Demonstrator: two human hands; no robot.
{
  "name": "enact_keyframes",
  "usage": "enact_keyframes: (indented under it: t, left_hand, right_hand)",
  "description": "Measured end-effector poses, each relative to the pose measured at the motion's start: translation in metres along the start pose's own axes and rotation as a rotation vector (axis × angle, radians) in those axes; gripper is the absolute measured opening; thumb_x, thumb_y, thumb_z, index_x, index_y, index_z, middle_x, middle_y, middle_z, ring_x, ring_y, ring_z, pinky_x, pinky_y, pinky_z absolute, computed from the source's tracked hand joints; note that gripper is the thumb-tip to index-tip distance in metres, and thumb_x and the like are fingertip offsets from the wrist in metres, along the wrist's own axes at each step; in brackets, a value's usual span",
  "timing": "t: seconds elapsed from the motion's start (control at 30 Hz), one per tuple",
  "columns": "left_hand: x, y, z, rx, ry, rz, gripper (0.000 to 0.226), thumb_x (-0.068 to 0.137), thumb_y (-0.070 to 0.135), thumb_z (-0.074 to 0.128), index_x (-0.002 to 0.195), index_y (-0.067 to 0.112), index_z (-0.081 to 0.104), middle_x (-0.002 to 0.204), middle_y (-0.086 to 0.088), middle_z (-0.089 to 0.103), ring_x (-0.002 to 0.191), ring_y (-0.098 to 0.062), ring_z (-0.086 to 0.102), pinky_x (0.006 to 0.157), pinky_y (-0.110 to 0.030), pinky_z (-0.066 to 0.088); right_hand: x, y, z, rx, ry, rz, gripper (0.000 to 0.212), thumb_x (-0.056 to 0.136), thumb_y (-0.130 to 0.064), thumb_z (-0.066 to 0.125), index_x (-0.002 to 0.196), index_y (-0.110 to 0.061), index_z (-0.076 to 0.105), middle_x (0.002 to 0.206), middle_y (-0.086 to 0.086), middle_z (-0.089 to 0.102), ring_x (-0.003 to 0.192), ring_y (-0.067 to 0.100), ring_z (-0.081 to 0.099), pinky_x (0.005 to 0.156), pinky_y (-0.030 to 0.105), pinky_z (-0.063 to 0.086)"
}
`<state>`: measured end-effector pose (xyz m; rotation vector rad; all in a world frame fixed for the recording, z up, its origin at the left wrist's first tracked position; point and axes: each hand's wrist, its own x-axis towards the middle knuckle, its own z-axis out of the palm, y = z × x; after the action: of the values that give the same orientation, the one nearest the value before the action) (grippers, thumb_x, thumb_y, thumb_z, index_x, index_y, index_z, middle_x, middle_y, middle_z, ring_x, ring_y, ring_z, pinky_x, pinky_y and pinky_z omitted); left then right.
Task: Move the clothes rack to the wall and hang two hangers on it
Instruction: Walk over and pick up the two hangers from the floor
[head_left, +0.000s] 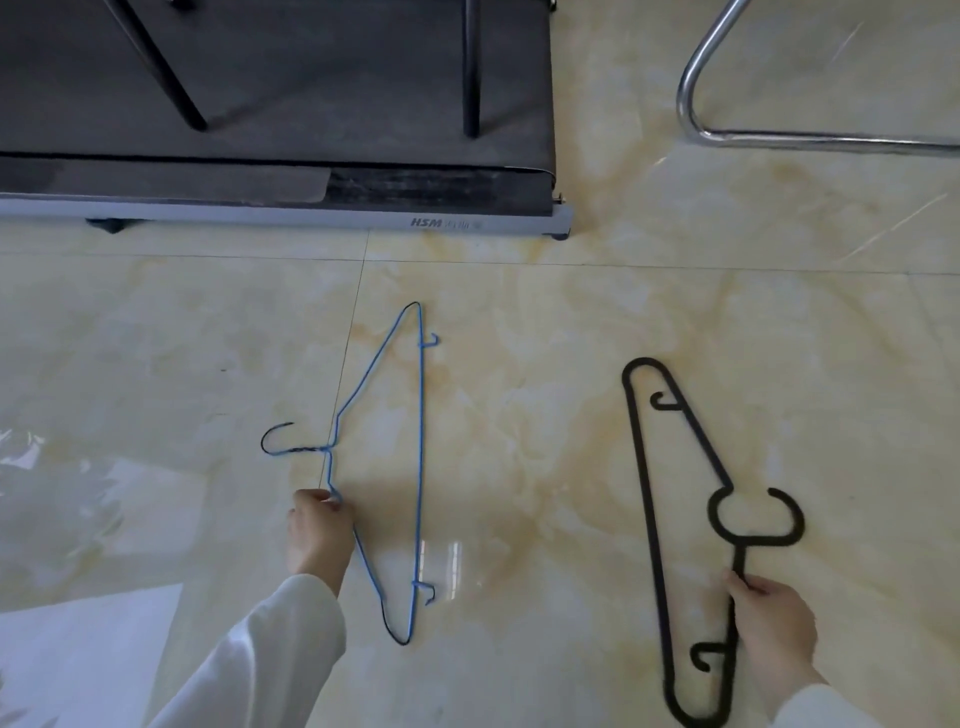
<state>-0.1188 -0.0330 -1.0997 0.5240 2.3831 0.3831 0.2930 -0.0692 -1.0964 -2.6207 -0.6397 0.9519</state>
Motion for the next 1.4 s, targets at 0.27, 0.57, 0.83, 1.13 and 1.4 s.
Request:
enact_keyframes:
  t: [0.27, 0.57, 0.83, 1.13, 1.4]
  left_hand:
    - [0.004, 0.004, 0.008, -0.13, -0.007, 0.028, 0.01, 0.08, 0.007, 0.053, 0.076, 0.004, 0.061, 0.068, -0.013, 0.054, 0.069, -0.034, 0.051, 0.058, -0.027, 0.036]
    - [-0.04, 0.029, -0.013, -0.467, -0.287, 0.087, 0.013, 0.085, 0.02, 0.06, 0.072, 0.017, 0.06, 0.071, 0.0, 0.06, 0.071, -0.014, 0.058, 0.065, -0.027, 0.042]
    - [-0.16, 0.065, -0.089, -0.367, -0.439, 0.149, 0.015, 0.08, 0.018, 0.065, 0.066, 0.019, 0.062, 0.063, 0.001, 0.061, 0.064, -0.013, 0.057, 0.058, -0.023, 0.042]
    - [-0.328, 0.111, -0.23, -0.4, -0.479, 0.051, 0.021, 0.08, 0.006, 0.062, 0.063, 0.016, 0.055, 0.06, -0.001, 0.056, 0.057, -0.014, 0.051, 0.053, -0.022, 0.037]
    - [-0.443, 0.173, -0.364, -0.54, -0.438, 0.06, 0.022, 0.083, 0.012, 0.061, 0.064, 0.016, 0.05, 0.06, -0.001, 0.051, 0.058, -0.012, 0.05, 0.054, -0.022, 0.035]
  right_hand:
    - [-0.002, -0.009, -0.002, -0.001, -0.041, -0.052, 0.035, 0.083, -0.026, 0.059, 0.104, 0.001, 0.064, 0.112, 0.021, 0.065, 0.106, 0.039, 0.055, 0.083, 0.039, 0.04]
    - [-0.031, -0.048, -0.006, 0.266, -0.242, -0.148, 0.016, 0.08, -0.015, 0.064, 0.093, -0.005, 0.063, 0.067, 0.004, 0.055, 0.064, 0.02, 0.05, 0.066, 0.034, 0.044]
    - [-0.138, -0.115, -0.076, 0.209, -0.342, -0.273, 0.013, 0.077, -0.014, 0.067, 0.087, -0.007, 0.069, 0.072, -0.003, 0.062, 0.075, 0.019, 0.057, 0.074, 0.034, 0.045]
    - [-0.314, -0.181, -0.209, 0.026, -0.495, -0.407, 0.012, 0.072, -0.016, 0.072, 0.079, -0.007, 0.071, 0.067, -0.005, 0.064, 0.065, 0.005, 0.056, 0.057, 0.006, 0.04]
    - [-0.454, -0.253, -0.32, -0.055, -0.515, -0.579, 0.01, 0.07, -0.022, 0.073, 0.072, -0.013, 0.072, 0.062, -0.01, 0.063, 0.062, 0.003, 0.055, 0.055, 0.005, 0.039]
